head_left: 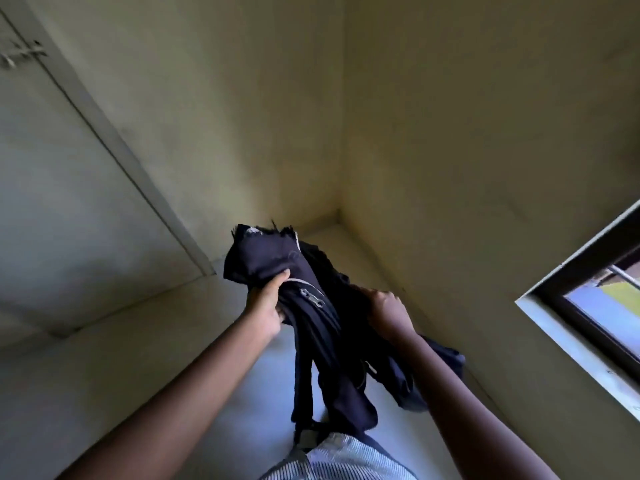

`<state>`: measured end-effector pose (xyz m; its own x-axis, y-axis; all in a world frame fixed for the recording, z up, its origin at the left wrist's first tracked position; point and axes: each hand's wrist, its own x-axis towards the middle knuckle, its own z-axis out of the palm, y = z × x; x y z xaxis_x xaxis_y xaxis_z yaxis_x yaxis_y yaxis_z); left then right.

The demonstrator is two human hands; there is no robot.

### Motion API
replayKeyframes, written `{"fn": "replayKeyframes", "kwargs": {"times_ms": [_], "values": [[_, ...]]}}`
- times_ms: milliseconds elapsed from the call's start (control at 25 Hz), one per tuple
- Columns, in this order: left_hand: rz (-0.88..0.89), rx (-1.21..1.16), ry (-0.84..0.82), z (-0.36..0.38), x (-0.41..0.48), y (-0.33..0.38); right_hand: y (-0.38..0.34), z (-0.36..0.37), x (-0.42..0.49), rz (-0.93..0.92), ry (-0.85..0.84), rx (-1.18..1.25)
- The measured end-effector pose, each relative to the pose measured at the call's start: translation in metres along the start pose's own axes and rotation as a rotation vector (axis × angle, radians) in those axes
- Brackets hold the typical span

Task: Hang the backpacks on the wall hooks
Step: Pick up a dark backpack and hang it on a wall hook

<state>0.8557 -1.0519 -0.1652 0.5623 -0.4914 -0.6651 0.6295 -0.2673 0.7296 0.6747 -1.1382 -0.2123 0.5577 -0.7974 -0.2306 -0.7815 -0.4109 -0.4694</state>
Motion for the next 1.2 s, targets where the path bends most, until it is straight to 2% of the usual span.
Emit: {"fn": "replayKeyframes", "kwargs": {"times_ms": [240, 360, 480, 600, 680, 760, 880, 1040, 1200], "values": [[-0.050, 0.069, 0.014, 0.065, 0.076, 0.026, 0.032, -0.001, 0.099, 0.268, -0.106, 0.050], [-0.109, 0.135, -0.006, 0.080, 0.101, 0.028, 0.039, -0.007, 0.116, 0.344, -0.049, 0.143], [-0.124, 0.180, -0.056, 0.087, 0.116, 0.029, 0.030, -0.009, 0.122, 0.404, 0.049, 0.475], [-0.093, 0.289, -0.187, 0.081, 0.120, 0.040, -0.006, -0.013, 0.116, 0.498, 0.157, 1.042], [-0.030, 0.404, -0.310, 0.069, 0.119, 0.050, -0.047, -0.028, 0.106, 0.470, 0.127, 1.344], [0.030, 0.515, -0.429, 0.052, 0.119, 0.064, -0.080, -0.036, 0.101, 0.447, 0.095, 1.506], [0.110, 0.609, -0.534, 0.028, 0.124, 0.088, -0.108, -0.039, 0.103, 0.423, 0.107, 1.611], [0.226, 0.761, -0.591, -0.005, 0.136, 0.125, -0.137, -0.029, 0.112, 0.397, 0.169, 1.644], [0.308, 0.890, -0.673, -0.027, 0.152, 0.156, -0.157, -0.018, 0.119, 0.361, 0.203, 1.837]]}}
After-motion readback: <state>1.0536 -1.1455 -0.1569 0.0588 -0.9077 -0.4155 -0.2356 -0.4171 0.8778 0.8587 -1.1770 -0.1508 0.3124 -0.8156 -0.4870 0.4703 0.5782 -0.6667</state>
